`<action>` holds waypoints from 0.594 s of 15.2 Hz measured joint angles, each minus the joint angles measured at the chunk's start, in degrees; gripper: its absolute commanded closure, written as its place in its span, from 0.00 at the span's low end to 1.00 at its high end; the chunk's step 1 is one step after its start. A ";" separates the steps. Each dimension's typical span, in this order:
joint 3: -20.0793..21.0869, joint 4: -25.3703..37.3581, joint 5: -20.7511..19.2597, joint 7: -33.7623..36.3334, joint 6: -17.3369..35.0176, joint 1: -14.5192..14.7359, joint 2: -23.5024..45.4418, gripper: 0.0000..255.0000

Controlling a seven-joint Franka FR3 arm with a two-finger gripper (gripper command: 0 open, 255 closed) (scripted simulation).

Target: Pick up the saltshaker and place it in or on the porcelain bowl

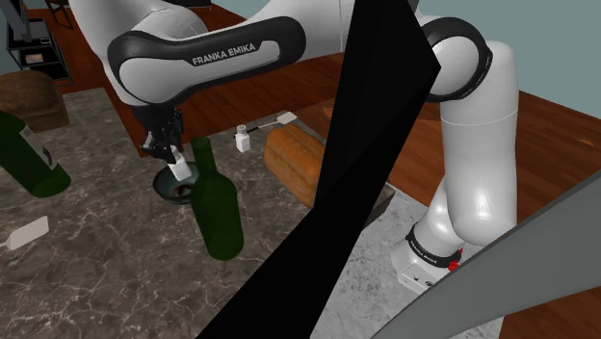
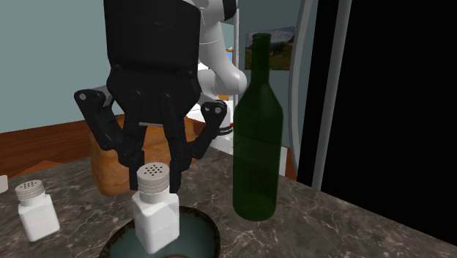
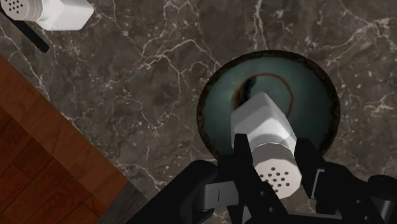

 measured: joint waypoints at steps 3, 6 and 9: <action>0.00 -0.17 0.00 0.02 0.16 -0.03 -0.02 1.00; 0.00 -0.19 0.00 0.02 0.18 -0.03 -0.03 0.00; 0.00 -0.19 0.00 0.02 0.18 -0.03 -0.04 0.00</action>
